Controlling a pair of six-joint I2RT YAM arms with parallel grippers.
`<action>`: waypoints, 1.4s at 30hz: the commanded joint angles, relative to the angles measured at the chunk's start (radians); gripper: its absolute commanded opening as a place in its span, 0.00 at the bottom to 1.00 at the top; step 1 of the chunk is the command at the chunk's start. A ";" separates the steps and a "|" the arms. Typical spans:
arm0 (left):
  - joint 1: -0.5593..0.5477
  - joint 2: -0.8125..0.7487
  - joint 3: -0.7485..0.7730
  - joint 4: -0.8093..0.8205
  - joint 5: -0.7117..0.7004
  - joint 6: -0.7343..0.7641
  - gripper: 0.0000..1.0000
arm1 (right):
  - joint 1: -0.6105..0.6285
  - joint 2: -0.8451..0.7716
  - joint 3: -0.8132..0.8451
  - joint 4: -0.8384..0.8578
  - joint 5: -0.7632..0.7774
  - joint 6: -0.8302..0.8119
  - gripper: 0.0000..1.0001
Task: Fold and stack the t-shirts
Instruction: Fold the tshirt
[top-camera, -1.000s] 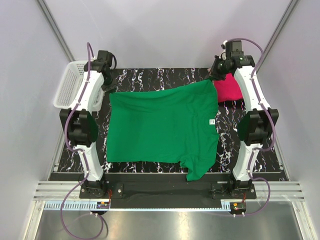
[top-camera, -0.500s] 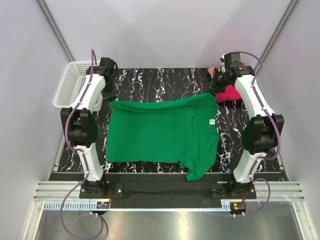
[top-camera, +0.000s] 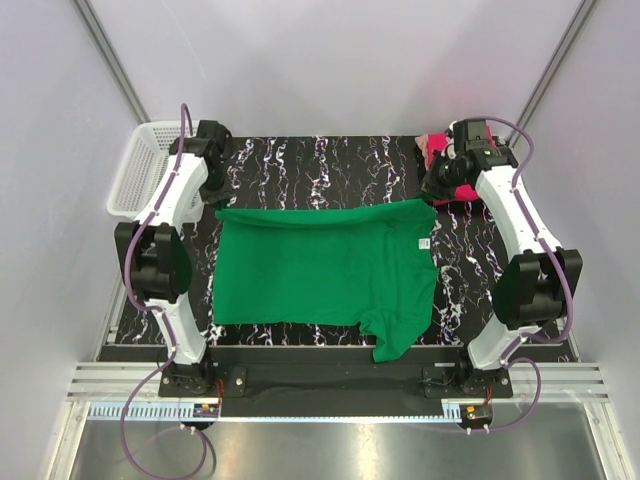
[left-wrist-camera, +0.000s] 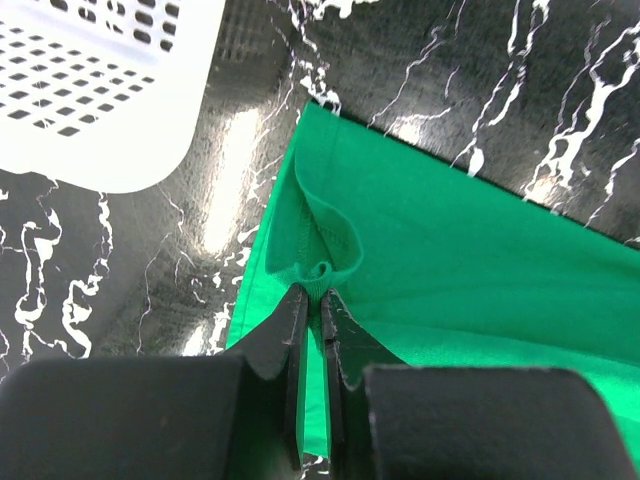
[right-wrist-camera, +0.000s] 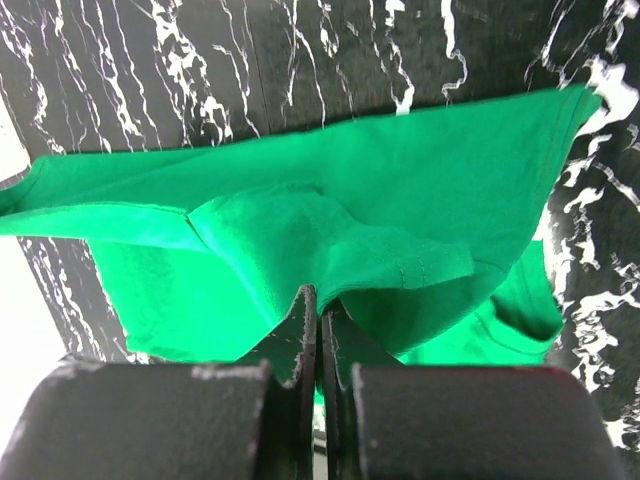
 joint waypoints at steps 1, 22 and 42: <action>0.000 -0.050 -0.011 -0.002 0.013 0.028 0.00 | 0.010 -0.057 -0.038 0.004 -0.033 0.020 0.00; -0.009 -0.090 -0.105 -0.049 0.202 -0.047 0.00 | 0.015 -0.051 -0.081 -0.021 -0.110 0.094 0.00; -0.012 -0.093 -0.160 -0.066 0.097 -0.171 0.00 | 0.016 -0.109 -0.278 -0.015 -0.047 0.138 0.00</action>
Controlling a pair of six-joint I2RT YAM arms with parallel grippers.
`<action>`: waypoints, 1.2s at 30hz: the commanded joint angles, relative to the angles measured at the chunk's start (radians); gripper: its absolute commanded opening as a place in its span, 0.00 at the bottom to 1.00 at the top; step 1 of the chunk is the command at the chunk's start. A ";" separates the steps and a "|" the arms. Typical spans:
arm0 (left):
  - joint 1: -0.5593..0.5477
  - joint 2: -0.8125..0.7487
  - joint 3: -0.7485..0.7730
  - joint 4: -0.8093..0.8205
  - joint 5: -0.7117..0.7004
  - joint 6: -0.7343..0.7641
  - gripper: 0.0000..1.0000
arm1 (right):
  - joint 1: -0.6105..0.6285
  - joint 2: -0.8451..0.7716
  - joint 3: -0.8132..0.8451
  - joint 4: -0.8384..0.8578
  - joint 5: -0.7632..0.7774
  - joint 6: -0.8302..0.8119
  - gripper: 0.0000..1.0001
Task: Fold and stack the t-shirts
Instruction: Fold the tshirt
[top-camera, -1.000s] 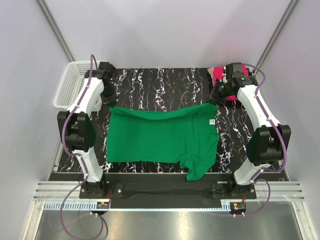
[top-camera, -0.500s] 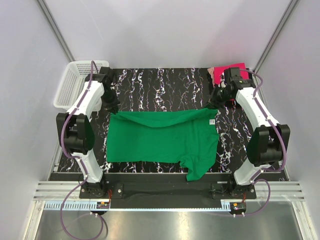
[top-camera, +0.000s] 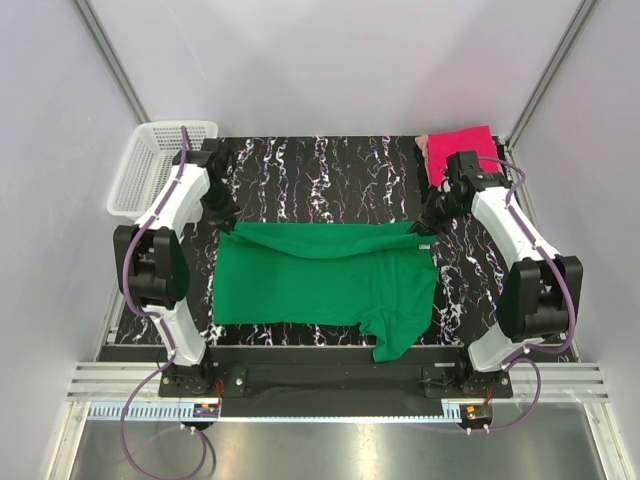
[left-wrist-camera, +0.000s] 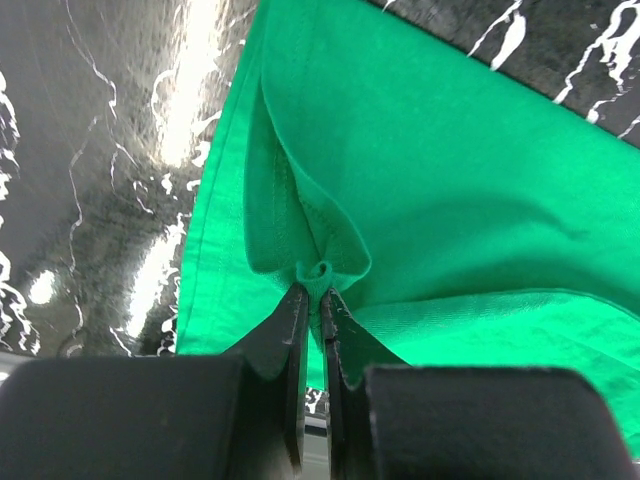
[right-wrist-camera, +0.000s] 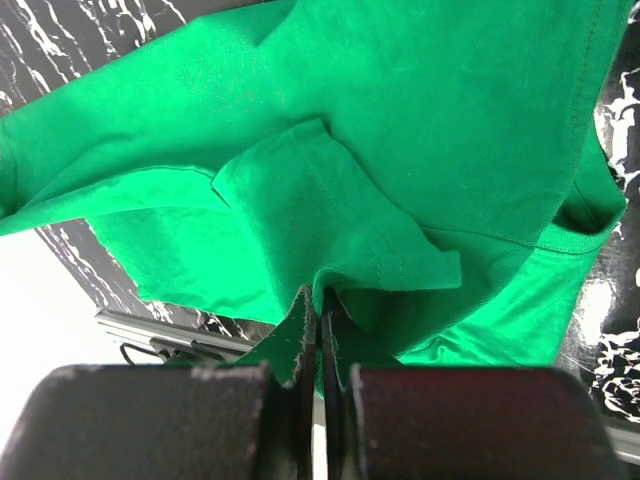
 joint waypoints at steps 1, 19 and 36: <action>-0.003 -0.033 -0.011 0.002 -0.018 -0.048 0.00 | 0.010 -0.021 -0.009 0.012 0.028 0.013 0.00; 0.063 0.226 0.428 -0.095 -0.061 -0.036 0.00 | -0.024 0.245 0.417 -0.024 0.074 -0.039 0.00; 0.053 0.510 0.803 -0.046 -0.063 -0.071 0.00 | -0.059 0.588 0.885 -0.027 0.060 -0.050 0.00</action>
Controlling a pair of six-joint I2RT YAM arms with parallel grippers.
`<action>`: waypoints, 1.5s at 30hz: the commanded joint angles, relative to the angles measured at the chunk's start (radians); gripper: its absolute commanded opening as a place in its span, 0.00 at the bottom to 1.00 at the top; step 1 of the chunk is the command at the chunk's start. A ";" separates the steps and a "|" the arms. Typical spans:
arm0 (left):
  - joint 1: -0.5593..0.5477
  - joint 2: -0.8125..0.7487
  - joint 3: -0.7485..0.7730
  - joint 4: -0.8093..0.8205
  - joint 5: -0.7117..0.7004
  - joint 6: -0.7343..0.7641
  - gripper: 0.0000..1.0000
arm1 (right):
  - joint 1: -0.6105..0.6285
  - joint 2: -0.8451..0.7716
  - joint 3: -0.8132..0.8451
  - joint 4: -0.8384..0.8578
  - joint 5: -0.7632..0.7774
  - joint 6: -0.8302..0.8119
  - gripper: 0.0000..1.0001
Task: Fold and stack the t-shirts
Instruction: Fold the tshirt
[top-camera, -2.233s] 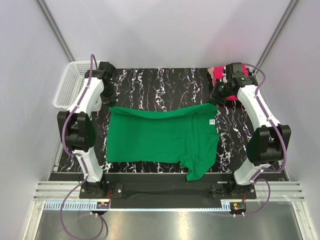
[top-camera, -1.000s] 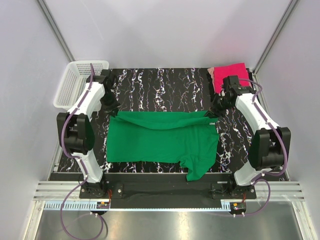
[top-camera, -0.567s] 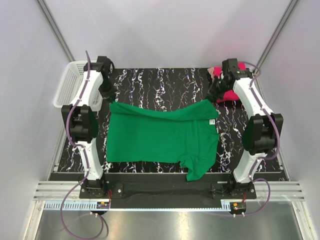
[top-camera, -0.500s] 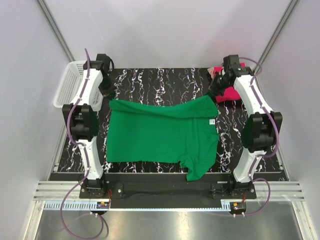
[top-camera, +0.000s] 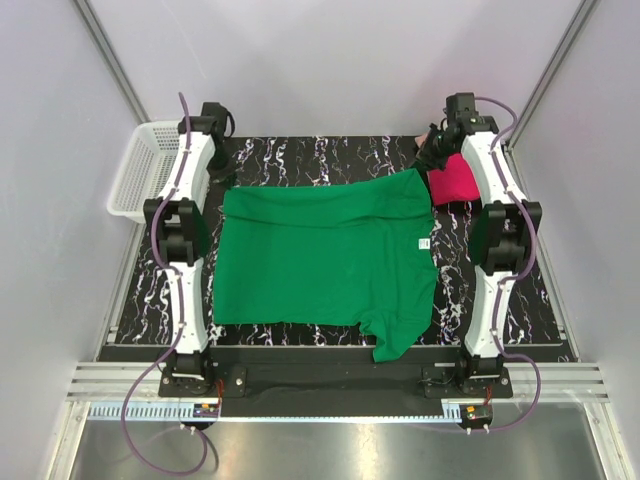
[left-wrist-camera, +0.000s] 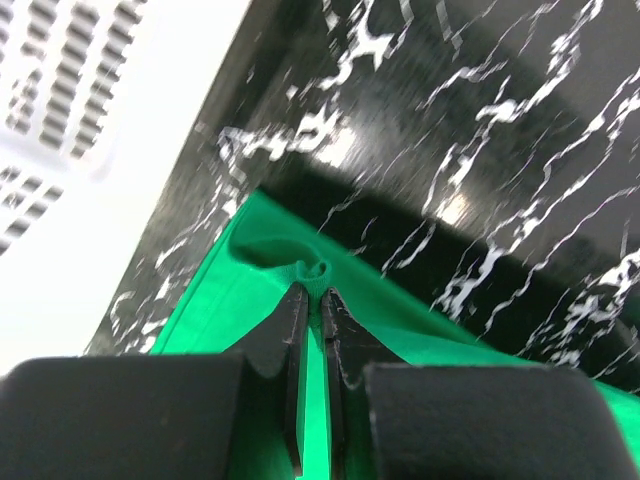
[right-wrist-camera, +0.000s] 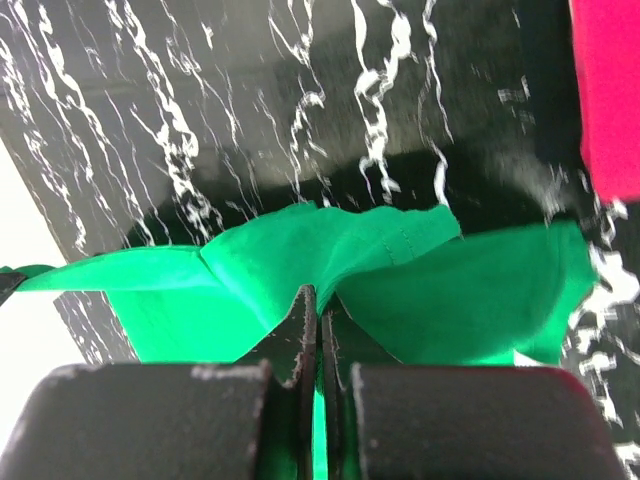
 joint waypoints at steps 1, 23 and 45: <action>-0.007 0.025 0.109 0.035 -0.014 -0.002 0.00 | 0.000 0.046 0.121 0.007 -0.007 -0.012 0.00; -0.004 -0.015 0.107 0.134 0.018 -0.016 0.00 | -0.011 0.177 0.368 -0.042 -0.078 -0.014 0.00; -0.008 -0.262 -0.246 0.077 -0.006 0.123 0.00 | -0.009 -0.226 -0.192 0.034 -0.129 -0.052 0.00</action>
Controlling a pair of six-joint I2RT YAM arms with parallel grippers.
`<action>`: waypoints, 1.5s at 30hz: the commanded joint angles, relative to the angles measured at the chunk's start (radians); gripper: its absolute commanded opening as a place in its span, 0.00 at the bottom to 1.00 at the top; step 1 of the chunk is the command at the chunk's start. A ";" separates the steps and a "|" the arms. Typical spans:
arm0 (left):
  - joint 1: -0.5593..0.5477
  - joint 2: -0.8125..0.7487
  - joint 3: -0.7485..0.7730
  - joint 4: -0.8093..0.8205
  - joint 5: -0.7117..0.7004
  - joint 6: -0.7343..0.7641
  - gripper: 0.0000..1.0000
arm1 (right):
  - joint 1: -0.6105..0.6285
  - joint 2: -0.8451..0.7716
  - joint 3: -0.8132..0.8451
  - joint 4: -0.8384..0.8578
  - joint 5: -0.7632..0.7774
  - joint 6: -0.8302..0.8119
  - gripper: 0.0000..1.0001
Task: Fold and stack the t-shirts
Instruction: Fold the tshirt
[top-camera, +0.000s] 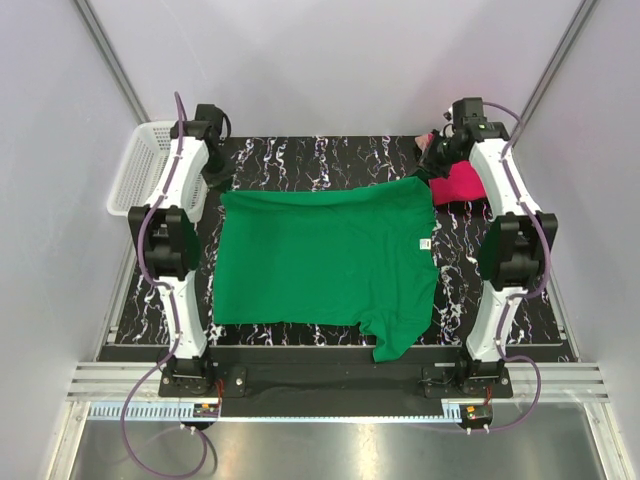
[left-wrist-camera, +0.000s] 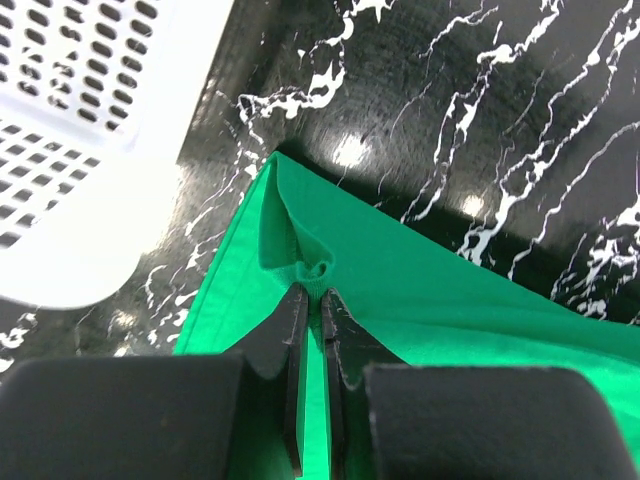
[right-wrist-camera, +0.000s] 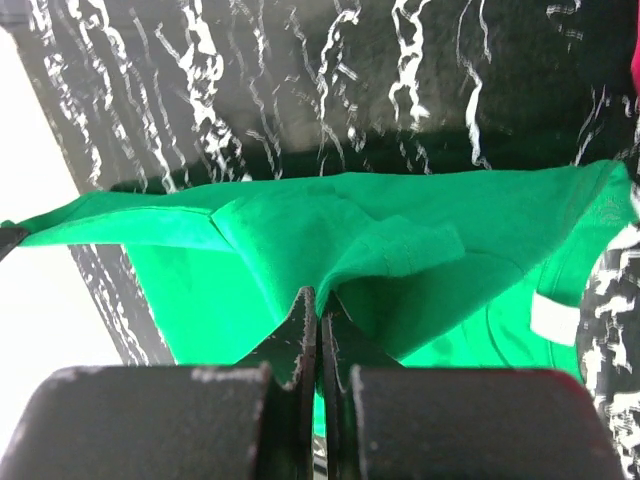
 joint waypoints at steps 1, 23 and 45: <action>0.000 -0.073 -0.020 -0.024 -0.010 0.046 0.00 | -0.004 -0.102 -0.062 0.041 -0.035 -0.007 0.00; -0.017 -0.107 -0.244 -0.055 0.027 0.020 0.00 | 0.002 -0.206 -0.420 0.041 -0.095 -0.006 0.00; -0.023 -0.165 -0.483 -0.029 -0.040 0.028 0.00 | 0.020 -0.312 -0.694 0.068 -0.087 -0.018 0.00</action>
